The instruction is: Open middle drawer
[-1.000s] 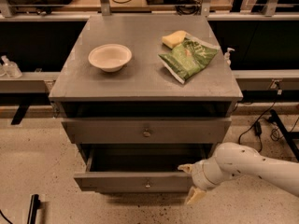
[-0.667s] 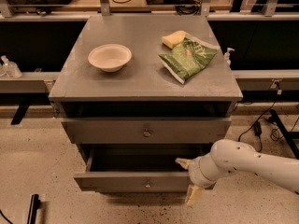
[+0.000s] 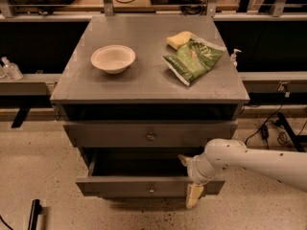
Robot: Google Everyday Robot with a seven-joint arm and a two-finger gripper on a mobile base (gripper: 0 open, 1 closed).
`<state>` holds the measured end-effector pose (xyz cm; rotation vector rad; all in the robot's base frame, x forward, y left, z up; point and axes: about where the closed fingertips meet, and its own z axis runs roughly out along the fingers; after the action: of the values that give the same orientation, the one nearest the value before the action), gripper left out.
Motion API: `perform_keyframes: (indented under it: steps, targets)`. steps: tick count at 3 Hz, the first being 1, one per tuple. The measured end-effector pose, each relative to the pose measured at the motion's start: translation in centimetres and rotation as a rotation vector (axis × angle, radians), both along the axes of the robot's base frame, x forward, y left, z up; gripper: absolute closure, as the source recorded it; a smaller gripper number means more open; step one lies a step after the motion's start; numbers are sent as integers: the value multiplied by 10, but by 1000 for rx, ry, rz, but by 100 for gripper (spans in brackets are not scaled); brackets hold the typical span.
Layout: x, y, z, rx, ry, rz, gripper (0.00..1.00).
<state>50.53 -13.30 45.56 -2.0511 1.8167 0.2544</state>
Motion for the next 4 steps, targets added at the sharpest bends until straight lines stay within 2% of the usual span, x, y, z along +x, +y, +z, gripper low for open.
perform_keyframes:
  steps: [1, 2, 3, 4]
  targets:
    - [-1, -6, -22, -15, 48, -17, 18]
    - [-13, -11, -29, -27, 86, -13, 41]
    - [-32, -13, -30, -27, 126, 9, 60]
    - [-48, -14, -29, -23, 159, 36, 58]
